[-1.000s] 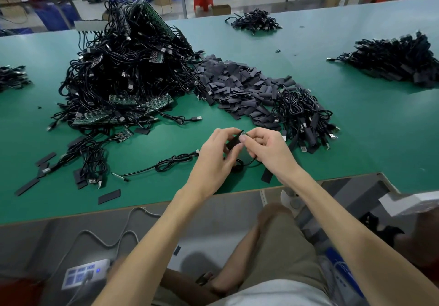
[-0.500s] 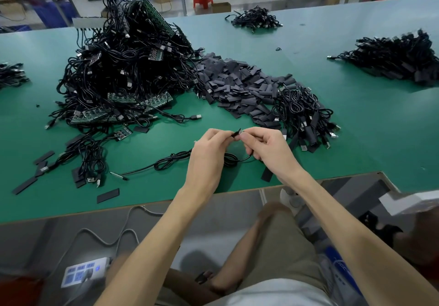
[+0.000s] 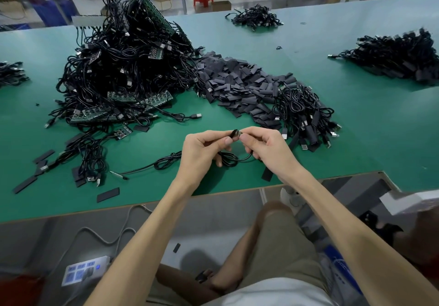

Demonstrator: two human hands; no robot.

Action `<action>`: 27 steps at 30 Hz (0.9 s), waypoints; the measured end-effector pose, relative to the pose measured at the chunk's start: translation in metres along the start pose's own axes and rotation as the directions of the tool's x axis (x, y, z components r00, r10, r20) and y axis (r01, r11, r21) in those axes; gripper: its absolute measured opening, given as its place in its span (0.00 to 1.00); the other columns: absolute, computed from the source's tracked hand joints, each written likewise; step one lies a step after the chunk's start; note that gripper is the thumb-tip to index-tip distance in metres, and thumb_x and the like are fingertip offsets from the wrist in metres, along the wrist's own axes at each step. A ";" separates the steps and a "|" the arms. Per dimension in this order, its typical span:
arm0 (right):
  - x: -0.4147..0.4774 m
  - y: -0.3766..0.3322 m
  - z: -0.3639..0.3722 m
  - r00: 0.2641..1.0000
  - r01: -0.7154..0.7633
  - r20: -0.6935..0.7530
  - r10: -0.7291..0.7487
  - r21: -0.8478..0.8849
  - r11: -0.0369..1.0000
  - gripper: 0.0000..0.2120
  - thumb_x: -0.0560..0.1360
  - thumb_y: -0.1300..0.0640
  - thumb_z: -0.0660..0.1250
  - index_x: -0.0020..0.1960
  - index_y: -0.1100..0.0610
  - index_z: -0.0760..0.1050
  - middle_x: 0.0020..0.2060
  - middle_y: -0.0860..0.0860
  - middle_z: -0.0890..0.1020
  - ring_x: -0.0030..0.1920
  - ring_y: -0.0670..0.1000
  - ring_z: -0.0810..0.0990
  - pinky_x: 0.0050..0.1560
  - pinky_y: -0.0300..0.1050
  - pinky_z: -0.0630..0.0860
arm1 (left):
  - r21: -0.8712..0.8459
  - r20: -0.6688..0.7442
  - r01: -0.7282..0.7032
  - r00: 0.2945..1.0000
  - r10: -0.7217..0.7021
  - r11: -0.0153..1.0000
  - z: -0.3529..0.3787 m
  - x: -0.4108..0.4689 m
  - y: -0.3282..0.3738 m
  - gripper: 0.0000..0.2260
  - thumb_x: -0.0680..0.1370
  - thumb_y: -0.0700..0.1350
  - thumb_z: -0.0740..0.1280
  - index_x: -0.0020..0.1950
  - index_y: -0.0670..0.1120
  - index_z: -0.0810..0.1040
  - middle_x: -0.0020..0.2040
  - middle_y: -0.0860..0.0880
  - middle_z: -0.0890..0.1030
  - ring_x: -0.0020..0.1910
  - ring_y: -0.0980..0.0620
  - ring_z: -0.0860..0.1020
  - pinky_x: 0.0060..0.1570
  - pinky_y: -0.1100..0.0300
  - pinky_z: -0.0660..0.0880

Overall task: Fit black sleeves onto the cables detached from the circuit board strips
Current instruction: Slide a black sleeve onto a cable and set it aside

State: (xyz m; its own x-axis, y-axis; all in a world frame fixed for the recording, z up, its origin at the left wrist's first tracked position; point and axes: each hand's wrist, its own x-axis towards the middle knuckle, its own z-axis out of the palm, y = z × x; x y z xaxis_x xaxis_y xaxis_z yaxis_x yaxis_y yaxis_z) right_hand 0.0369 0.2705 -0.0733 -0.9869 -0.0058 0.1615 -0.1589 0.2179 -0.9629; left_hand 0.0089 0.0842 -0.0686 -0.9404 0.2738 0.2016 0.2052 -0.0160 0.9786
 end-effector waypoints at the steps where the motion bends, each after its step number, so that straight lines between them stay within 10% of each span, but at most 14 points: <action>1: 0.000 0.000 0.000 1.000 0.000 -0.001 0.000 0.000 1.000 0.09 0.83 0.57 0.66 0.57 0.59 0.83 0.32 0.49 0.76 0.32 0.44 0.70 0.34 0.37 0.69 | 0.004 -0.004 0.000 1.000 0.000 1.000 0.000 0.000 0.000 0.08 0.77 0.36 0.72 0.55 0.42 0.86 0.47 0.43 0.87 0.38 0.43 0.79 0.25 0.59 0.74; 8: -0.001 0.000 -0.001 0.999 0.028 -0.037 -0.031 -0.078 0.997 0.12 0.84 0.57 0.64 0.63 0.55 0.82 0.37 0.46 0.80 0.35 0.38 0.74 0.38 0.32 0.71 | 0.037 -0.074 0.000 0.997 0.003 0.999 0.002 0.000 -0.002 0.10 0.78 0.36 0.72 0.60 0.40 0.84 0.49 0.39 0.84 0.39 0.50 0.83 0.24 0.60 0.75; 17: -0.003 -0.001 -0.002 0.999 0.033 -0.029 -0.032 0.014 0.999 0.07 0.83 0.59 0.66 0.59 0.59 0.77 0.38 0.50 0.85 0.40 0.43 0.78 0.44 0.36 0.71 | 0.356 -0.088 -0.051 0.992 0.088 0.933 0.005 0.003 -0.006 0.11 0.77 0.36 0.72 0.54 0.50 0.87 0.47 0.60 0.85 0.22 0.46 0.77 0.31 0.64 0.76; 27: -0.004 -0.002 -0.002 0.998 0.030 -0.061 -0.026 0.068 0.997 0.07 0.80 0.60 0.70 0.49 0.64 0.76 0.35 0.52 0.84 0.37 0.49 0.78 0.40 0.45 0.73 | 0.481 -0.030 -0.119 0.988 0.152 0.868 -0.002 0.004 -0.005 0.08 0.78 0.34 0.71 0.53 0.43 0.87 0.43 0.51 0.84 0.22 0.50 0.76 0.33 0.70 0.73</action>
State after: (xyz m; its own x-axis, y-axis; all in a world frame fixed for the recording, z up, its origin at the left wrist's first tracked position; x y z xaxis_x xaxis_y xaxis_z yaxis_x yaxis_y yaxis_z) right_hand 0.0414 0.2718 -0.0712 -0.9787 0.0482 0.1997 -0.1905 0.1510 -0.9700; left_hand 0.0033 0.0835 -0.0726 -0.9059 0.2392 0.3494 0.4208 0.4162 0.8061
